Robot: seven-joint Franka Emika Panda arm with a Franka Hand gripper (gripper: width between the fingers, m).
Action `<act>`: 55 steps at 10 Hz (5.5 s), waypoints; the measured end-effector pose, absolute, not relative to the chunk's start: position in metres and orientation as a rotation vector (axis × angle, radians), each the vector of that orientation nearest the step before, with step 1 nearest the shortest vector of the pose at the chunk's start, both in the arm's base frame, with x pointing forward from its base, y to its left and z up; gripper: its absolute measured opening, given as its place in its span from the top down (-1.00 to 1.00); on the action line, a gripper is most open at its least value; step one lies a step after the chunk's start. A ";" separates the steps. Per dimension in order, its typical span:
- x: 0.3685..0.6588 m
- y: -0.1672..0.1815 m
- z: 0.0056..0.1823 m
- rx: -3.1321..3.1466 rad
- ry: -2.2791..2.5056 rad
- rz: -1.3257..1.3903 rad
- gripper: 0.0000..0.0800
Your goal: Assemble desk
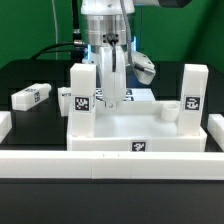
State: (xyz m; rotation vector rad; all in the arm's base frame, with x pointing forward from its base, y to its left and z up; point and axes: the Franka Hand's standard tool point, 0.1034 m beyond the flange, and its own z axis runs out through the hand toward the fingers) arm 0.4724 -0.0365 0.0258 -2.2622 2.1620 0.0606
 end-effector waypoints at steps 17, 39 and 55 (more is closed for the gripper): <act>0.500 -0.047 0.020 -3.119 0.684 -0.060 0.85; 0.551 -0.018 0.030 -2.925 -1.568 -0.018 0.85; 0.607 0.037 0.037 -2.450 -2.270 0.085 0.85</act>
Offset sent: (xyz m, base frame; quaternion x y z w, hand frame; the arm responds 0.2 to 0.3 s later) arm 0.0098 0.0054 -0.0028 -0.0100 0.0143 -0.1460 0.9891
